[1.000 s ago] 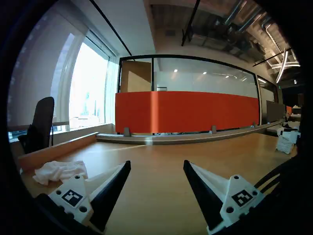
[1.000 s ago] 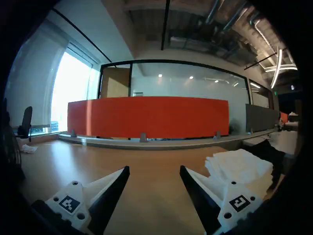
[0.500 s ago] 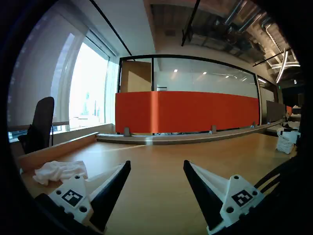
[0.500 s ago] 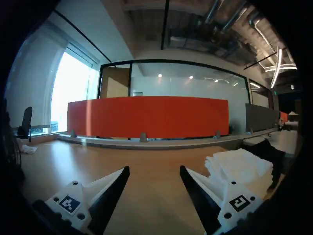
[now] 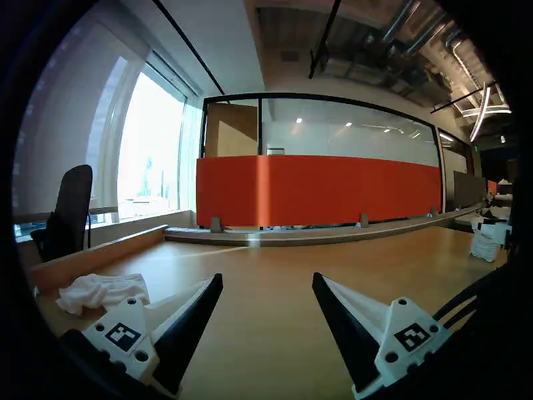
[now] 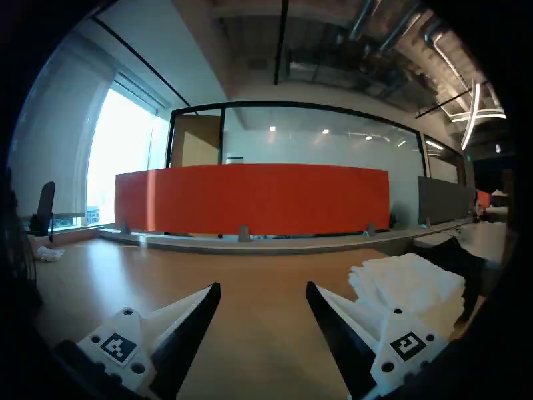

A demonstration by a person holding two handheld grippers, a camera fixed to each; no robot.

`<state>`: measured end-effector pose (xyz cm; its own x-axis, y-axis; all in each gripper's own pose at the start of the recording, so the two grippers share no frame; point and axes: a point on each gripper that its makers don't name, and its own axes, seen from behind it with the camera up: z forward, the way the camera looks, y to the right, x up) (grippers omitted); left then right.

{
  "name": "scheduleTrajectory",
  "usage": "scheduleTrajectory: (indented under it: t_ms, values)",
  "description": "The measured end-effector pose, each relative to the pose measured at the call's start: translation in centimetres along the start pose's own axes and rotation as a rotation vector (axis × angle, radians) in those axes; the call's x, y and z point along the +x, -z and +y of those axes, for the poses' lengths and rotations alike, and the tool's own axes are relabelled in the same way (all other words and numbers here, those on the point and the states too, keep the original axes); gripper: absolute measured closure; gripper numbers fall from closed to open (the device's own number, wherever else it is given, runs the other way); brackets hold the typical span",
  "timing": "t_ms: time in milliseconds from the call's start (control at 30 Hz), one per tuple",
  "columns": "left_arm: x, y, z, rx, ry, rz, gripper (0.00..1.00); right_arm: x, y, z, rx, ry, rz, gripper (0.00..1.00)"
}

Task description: Fold towel

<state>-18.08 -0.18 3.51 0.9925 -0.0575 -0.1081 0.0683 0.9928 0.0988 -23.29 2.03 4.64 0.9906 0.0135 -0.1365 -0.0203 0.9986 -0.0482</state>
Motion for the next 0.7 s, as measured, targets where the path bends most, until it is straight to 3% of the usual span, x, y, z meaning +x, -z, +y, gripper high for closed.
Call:
scheduleTrajectory:
  t_ms: [700]
  values:
    - [0.62, 0.21, -0.15, -0.001, 0.0, -0.002, 0.0, 0.03, -0.03, 0.02, 0.0, 0.0, 0.0, 0.0]
